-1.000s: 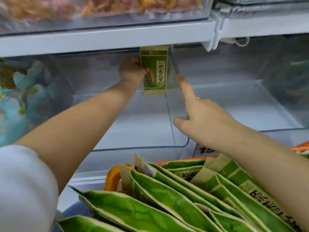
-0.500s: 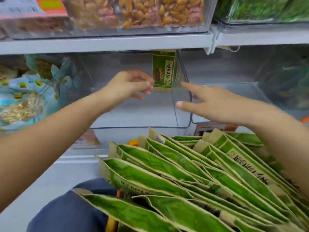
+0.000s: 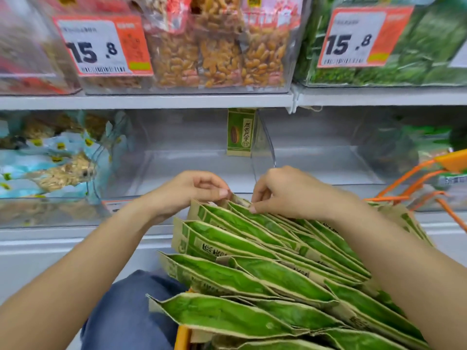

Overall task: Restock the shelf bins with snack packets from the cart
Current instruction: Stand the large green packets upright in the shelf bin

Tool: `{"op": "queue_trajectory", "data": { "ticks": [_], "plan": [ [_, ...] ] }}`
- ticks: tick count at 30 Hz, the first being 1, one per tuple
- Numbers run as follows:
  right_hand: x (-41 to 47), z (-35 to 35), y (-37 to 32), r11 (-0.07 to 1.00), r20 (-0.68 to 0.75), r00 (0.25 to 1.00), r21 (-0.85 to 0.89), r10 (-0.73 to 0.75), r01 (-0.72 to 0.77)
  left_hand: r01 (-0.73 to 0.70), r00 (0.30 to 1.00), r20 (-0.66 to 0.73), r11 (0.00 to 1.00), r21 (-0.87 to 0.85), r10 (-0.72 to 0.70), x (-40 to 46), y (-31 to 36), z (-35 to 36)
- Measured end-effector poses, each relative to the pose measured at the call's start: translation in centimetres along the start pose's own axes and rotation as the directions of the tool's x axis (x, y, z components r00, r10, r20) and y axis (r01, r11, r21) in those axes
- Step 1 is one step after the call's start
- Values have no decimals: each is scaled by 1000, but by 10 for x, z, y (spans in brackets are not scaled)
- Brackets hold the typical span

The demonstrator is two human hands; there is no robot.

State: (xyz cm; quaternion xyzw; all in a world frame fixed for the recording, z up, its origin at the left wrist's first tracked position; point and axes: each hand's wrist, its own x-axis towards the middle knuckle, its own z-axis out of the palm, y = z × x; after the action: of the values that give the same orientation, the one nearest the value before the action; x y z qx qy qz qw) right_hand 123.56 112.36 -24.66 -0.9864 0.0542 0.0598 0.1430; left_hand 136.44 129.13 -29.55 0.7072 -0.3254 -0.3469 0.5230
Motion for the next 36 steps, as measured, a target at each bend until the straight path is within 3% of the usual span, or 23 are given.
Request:
{"op": "queue_trajectory", "data": {
  "ticks": [4,6,10,13,16,19,21,23,27,30,32,34,36],
  "plan": [
    [-2,-15,5,985,-111,993,174,43,-24,-32,989,-149,991,-128,13,3,2,-2],
    [-4,-26,6,976,-121,992,219,44,-17,-38,995,-91,995,-90,30,3,5,-2],
    [-5,-17,3,998,-20,999,-60,31,-33,80,977,185,990,118,-101,8,16,-1],
    [-6,-5,8,998,28,998,29,51,-52,120,974,168,977,178,-151,16,18,-4],
    [-8,-5,16,988,-10,999,145,53,-51,28,993,108,981,190,-50,21,14,-1],
    [-10,-10,20,957,-145,988,291,48,-4,-132,991,19,991,12,132,22,20,9],
    [-13,-20,22,868,-166,985,495,48,41,-250,963,-130,963,-101,236,21,30,10],
    [-16,-31,24,807,-89,996,589,12,43,-309,921,-287,943,-122,264,20,39,4],
    [-16,-44,30,669,-54,998,743,27,22,-318,884,-389,944,-93,260,18,47,-7],
    [-12,-45,33,410,47,996,909,70,-72,-383,877,-283,921,77,388,7,47,-17],
    [-8,-43,34,281,111,992,951,63,-125,-358,930,-40,926,117,365,-4,53,-18],
    [-4,-43,32,130,143,987,980,70,-151,-321,947,137,897,306,292,-10,57,-8],
    [0,-44,27,-40,169,983,985,77,-166,-375,899,30,733,568,437,-3,51,2]
  ]
}}
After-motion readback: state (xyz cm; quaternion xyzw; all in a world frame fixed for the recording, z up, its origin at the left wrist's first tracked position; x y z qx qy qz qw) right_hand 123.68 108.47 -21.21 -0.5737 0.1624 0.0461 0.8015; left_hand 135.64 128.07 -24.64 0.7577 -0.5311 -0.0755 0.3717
